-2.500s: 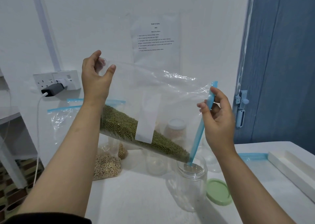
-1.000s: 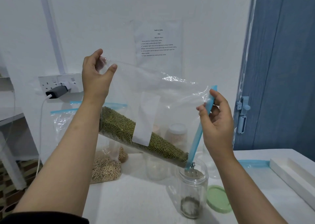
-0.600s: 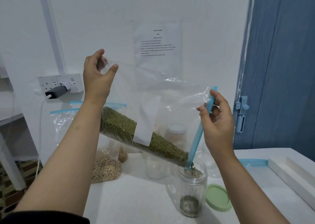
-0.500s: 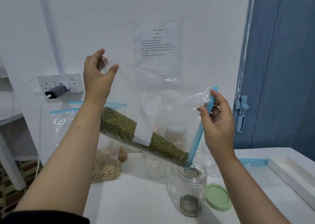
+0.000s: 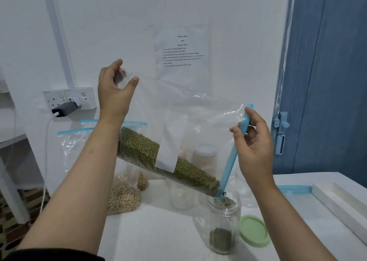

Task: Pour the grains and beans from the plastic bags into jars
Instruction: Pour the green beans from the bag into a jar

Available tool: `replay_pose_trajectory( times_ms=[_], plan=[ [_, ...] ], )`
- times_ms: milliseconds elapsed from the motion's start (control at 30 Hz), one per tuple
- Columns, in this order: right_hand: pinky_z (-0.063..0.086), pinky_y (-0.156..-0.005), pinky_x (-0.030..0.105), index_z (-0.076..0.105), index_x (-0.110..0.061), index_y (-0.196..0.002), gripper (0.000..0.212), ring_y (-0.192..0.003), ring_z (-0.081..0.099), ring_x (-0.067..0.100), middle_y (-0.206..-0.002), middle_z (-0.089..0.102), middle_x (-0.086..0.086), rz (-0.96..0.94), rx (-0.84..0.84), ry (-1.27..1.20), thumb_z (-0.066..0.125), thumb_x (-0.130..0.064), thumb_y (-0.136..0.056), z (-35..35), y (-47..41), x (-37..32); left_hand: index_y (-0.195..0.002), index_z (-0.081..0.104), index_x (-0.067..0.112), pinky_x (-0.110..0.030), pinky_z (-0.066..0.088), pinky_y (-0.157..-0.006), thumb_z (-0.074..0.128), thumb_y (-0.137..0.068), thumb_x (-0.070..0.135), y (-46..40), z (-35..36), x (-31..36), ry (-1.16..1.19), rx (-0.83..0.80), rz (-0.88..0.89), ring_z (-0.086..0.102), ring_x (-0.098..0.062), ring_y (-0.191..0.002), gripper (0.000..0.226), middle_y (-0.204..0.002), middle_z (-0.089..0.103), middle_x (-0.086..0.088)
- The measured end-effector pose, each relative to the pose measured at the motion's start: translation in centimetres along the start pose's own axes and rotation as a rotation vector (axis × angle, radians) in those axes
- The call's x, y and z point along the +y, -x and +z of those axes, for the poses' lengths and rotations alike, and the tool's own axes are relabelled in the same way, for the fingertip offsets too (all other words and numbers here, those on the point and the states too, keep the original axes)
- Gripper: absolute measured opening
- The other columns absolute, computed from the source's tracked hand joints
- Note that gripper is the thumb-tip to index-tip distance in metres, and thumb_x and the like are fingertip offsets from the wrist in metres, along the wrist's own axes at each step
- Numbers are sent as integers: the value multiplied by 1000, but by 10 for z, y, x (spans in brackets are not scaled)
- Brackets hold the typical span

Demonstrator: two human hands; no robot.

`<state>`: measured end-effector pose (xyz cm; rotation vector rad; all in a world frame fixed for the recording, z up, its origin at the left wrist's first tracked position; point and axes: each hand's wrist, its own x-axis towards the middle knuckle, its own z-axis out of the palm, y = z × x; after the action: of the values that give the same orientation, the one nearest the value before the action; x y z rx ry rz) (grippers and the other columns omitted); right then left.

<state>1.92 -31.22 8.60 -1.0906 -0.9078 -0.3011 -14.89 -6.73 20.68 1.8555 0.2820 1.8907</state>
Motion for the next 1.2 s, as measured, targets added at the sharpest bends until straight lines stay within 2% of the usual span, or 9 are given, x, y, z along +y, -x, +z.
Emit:
replay_pose_trajectory(
  times_ms=[333, 800, 1200],
  plan=[
    [53, -94, 33, 51, -20, -140, 43, -102, 67, 20, -112, 61, 9, 0, 8, 0, 61, -9, -99, -2, 2, 3, -130, 53, 15, -16, 42, -99, 74, -85, 13, 1, 3, -2, -12, 3, -9, 52, 7, -92, 49, -108, 50, -3],
    [52, -96, 38, 52, -25, -138, 44, -102, 66, 23, -111, 61, 11, 2, 14, -21, 61, -10, -98, -4, 3, 6, -132, 54, 10, -17, 43, -98, 74, -85, 12, 1, 6, -2, -20, 7, -12, 52, 4, -91, 51, -108, 51, -6],
    [52, -93, 33, 51, -23, -139, 44, -100, 66, 20, -111, 61, 11, -6, 8, -23, 60, -9, -99, -6, 5, 4, -132, 53, 10, -16, 43, -97, 73, -86, 12, 4, 7, 1, -17, 13, -13, 52, 8, -91, 50, -109, 51, -5]
  ],
)
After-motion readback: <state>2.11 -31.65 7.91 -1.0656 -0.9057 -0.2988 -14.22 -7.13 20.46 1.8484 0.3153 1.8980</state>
